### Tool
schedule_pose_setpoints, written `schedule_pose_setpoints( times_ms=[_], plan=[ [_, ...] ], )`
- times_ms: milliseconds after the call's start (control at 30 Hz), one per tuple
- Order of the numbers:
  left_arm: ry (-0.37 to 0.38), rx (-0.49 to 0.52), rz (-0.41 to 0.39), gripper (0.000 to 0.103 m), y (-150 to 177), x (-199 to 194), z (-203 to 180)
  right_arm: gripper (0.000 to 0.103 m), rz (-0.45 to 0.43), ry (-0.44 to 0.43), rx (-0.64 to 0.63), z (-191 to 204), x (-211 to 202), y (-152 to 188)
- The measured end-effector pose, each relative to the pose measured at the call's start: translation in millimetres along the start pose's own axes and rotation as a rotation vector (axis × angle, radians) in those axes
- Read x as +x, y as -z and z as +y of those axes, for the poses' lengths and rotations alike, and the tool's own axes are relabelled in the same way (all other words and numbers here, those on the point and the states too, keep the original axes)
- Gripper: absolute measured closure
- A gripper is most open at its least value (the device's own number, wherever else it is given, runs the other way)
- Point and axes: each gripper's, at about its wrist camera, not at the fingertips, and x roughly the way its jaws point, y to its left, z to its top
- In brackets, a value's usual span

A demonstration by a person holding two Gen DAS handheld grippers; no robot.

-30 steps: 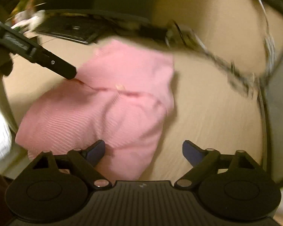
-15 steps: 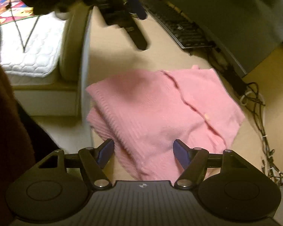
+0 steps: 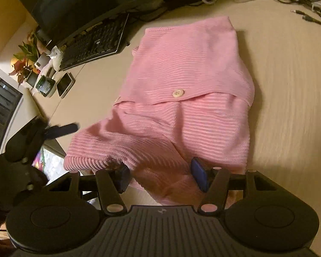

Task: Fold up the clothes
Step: 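Release the shirt and pat the folded bundle flat with both tools open, then grasp the ribbed shirt hem with the right tool and lift it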

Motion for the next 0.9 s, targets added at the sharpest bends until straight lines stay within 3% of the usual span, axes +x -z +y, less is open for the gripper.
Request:
schedule_pose_setpoints(
  times_ms=[100,200,300,367,433,467,500,600,700,800,900],
  plan=[
    [-0.055,0.021,-0.002,0.002,-8,18,-1,0.039,-0.042,0.095,-0.177,31,-5,22],
    [0.006,-0.155,-0.02,0.002,-19,15,27,0.016,-0.125,0.216,-0.501,65,-12,50],
    [0.104,-0.306,-0.026,0.002,-24,17,53,0.016,-0.195,0.335,-0.804,86,-10,85],
    [0.168,-0.368,-0.039,0.002,-26,20,65,0.016,-0.204,0.432,-0.898,91,6,95],
    [0.214,-0.397,-0.054,0.002,-28,20,71,0.033,-0.22,0.498,-0.918,91,22,92],
    [0.229,-0.397,-0.061,0.002,-29,19,73,0.06,-0.219,0.514,-0.892,92,27,85],
    [0.232,-0.37,-0.069,0.002,-29,16,74,0.069,-0.203,0.484,-0.795,91,23,70],
    [0.22,-0.237,-0.119,0.002,-24,-2,76,0.072,-0.163,0.315,-0.445,77,-3,19],
    [0.189,-0.09,-0.172,0.0,-16,-18,74,0.073,-0.138,0.225,-0.23,62,-21,-17],
    [0.154,0.05,-0.22,0.0,-10,-20,67,0.074,-0.107,0.206,-0.132,58,-23,-36],
    [0.128,0.145,-0.266,0.0,-13,-5,63,0.075,-0.075,0.253,-0.18,75,-12,-41]
  ],
)
